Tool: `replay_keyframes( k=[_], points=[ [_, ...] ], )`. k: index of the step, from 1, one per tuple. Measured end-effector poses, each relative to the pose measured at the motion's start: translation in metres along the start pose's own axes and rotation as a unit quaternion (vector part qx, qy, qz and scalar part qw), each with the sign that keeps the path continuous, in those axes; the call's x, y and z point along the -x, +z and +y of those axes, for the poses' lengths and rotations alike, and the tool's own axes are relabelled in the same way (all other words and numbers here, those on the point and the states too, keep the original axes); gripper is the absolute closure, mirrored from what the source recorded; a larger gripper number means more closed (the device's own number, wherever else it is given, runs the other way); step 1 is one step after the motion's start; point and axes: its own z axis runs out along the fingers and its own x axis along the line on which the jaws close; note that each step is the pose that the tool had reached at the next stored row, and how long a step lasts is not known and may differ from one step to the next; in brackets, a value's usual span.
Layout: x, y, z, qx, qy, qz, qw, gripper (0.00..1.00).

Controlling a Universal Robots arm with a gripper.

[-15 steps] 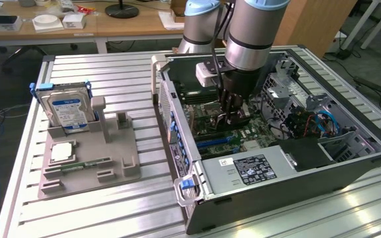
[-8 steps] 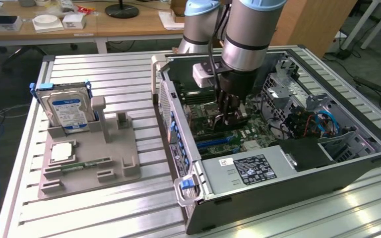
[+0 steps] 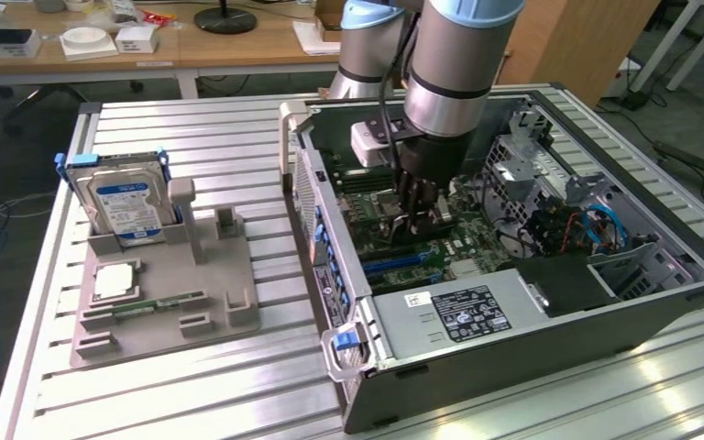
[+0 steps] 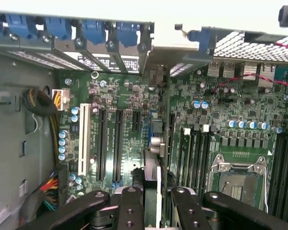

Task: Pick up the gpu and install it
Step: 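Insert the gpu into the slot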

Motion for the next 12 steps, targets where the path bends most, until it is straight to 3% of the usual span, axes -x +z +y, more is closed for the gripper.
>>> replay_keyframes(
  k=[12],
  points=[
    [-0.0002, 0.0054, -0.0014, 0.0001, 0.000, 0.0000, 1.0000, 0.73]
  ],
)
